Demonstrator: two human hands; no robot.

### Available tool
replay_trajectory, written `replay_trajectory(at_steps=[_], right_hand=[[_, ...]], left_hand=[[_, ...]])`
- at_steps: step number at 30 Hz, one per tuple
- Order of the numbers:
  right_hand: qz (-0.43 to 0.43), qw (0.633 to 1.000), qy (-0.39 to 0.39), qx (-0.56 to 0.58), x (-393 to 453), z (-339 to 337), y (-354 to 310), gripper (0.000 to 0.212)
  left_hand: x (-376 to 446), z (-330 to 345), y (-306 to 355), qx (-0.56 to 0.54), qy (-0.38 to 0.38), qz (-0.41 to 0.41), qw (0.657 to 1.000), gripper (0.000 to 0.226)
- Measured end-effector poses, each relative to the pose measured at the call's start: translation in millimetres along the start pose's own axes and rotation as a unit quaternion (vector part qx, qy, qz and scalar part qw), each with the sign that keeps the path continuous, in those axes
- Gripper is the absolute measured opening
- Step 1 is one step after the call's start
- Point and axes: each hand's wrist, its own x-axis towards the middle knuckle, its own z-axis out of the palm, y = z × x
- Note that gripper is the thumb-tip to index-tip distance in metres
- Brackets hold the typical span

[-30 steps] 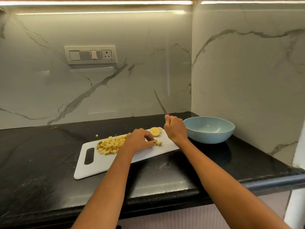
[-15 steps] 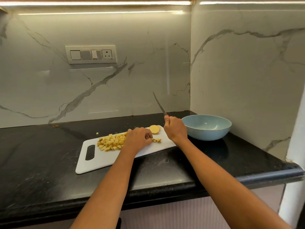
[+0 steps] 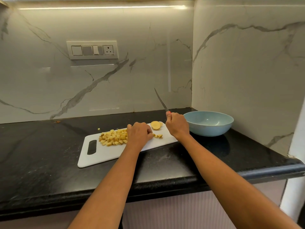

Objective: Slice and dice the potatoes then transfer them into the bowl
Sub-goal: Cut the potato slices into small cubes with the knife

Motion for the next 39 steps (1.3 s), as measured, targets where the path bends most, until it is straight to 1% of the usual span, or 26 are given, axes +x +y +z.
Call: replay_trajectory(at_steps=[7,11,13,20,26,29,31,36,39], right_hand=[[-0.002,1.0,-0.001,-0.006,-0.3,0.5,0.8,0.045],[-0.005,1.0,-0.003,-0.01,-1.1,0.7,1.0,0.046],[-0.005,1.0,-0.002,-0.011,-1.1,0.4,0.8,0.046],[-0.004,1.0,-0.005,-0.015,-1.0,0.1,1.2,0.047],[-0.001,1.0,-0.01,-0.01,-2.1,-0.8,-0.1,0.043],[0.001,1.0,-0.014,-0.011,-2.7,-0.5,-0.7,0.042],[0.001,1.0,-0.016,-0.012,-3.6,-0.6,-1.3,0.041],[0.004,1.0,-0.022,-0.014,-5.3,-1.4,-2.9,0.046],[0.01,0.999,-0.028,-0.014,-4.2,-3.0,-3.8,0.045]], left_hand=[[3.7,3.4,6.3,0.022,0.001,-0.029,0.999,0.022],[5.3,2.1,0.7,-0.037,-0.015,-0.054,0.998,0.019],[5.3,1.2,-2.5,-0.051,-0.019,-0.052,0.997,0.018],[6.1,2.6,2.3,-0.016,-0.016,-0.044,0.999,0.022],[6.1,5.1,9.2,0.038,0.0,-0.045,0.998,0.022],[6.8,5.4,9.9,0.046,0.002,-0.046,0.998,0.021],[7.1,5.8,9.5,0.044,0.001,-0.046,0.998,0.021],[7.2,7.1,8.9,0.036,0.004,-0.043,0.998,0.023],[5.7,6.1,2.0,-0.019,0.002,-0.038,0.999,0.02]])
